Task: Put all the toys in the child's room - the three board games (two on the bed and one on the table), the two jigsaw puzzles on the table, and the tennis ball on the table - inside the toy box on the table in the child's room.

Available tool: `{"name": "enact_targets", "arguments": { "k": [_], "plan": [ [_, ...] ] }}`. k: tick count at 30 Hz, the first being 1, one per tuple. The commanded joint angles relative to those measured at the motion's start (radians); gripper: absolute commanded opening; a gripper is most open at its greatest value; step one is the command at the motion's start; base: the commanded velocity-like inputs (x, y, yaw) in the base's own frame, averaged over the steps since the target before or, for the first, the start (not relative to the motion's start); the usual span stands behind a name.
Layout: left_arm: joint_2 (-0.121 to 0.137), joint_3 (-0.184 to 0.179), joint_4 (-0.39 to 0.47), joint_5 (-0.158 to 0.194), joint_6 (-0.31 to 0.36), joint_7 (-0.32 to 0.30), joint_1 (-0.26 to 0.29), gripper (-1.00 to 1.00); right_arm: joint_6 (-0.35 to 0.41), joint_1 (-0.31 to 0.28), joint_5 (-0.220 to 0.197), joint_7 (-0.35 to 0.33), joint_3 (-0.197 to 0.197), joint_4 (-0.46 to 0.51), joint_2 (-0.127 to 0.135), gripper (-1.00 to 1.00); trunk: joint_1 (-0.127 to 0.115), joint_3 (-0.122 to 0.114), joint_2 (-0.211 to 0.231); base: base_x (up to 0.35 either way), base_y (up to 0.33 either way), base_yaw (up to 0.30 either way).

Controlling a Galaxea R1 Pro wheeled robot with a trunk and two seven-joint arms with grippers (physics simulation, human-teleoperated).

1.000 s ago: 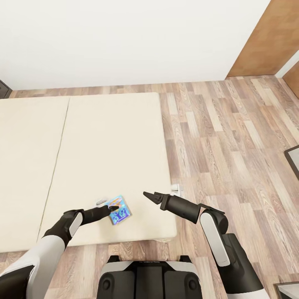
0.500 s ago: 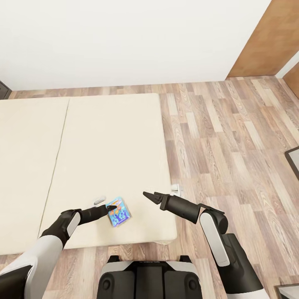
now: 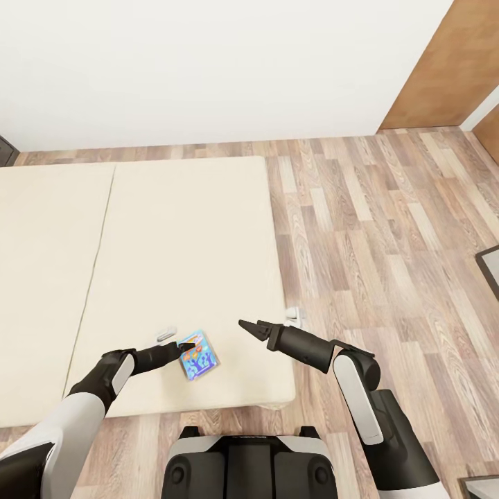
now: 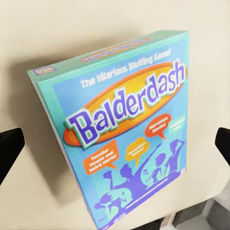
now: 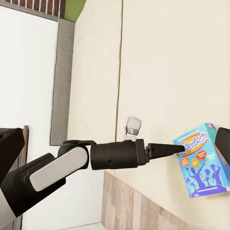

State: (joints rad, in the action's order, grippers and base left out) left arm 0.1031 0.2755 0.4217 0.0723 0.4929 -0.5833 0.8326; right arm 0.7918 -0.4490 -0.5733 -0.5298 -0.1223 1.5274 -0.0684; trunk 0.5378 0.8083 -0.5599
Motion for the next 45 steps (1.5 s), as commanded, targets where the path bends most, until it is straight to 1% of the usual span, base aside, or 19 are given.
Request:
{"name": "enact_targets", "arguments": {
  "k": [1, 28, 45],
  "plan": [
    [0.000, 0.003, 0.000, 0.007, 0.009, -0.001, 0.000, 1.00, 0.006, 0.000, -0.002, -0.001, 0.001, 0.000, -0.001, 1.00, 0.000, 0.001, -0.001, 0.009, 0.000, 0.000],
    [0.003, 0.004, -0.001, 0.006, 0.006, 0.003, 0.000, 1.00, 0.006, 0.000, -0.003, -0.001, 0.000, 0.002, -0.001, 1.00, 0.000, 0.001, -0.001, 0.001, 0.000, 0.000],
    [0.001, 0.002, -0.001, 0.006, 0.001, 0.003, 0.000, 1.00, 0.006, 0.000, -0.003, -0.001, 0.000, 0.002, -0.001, 1.00, 0.000, 0.001, -0.001, 0.056, -0.031, 0.000]
  ]
}}
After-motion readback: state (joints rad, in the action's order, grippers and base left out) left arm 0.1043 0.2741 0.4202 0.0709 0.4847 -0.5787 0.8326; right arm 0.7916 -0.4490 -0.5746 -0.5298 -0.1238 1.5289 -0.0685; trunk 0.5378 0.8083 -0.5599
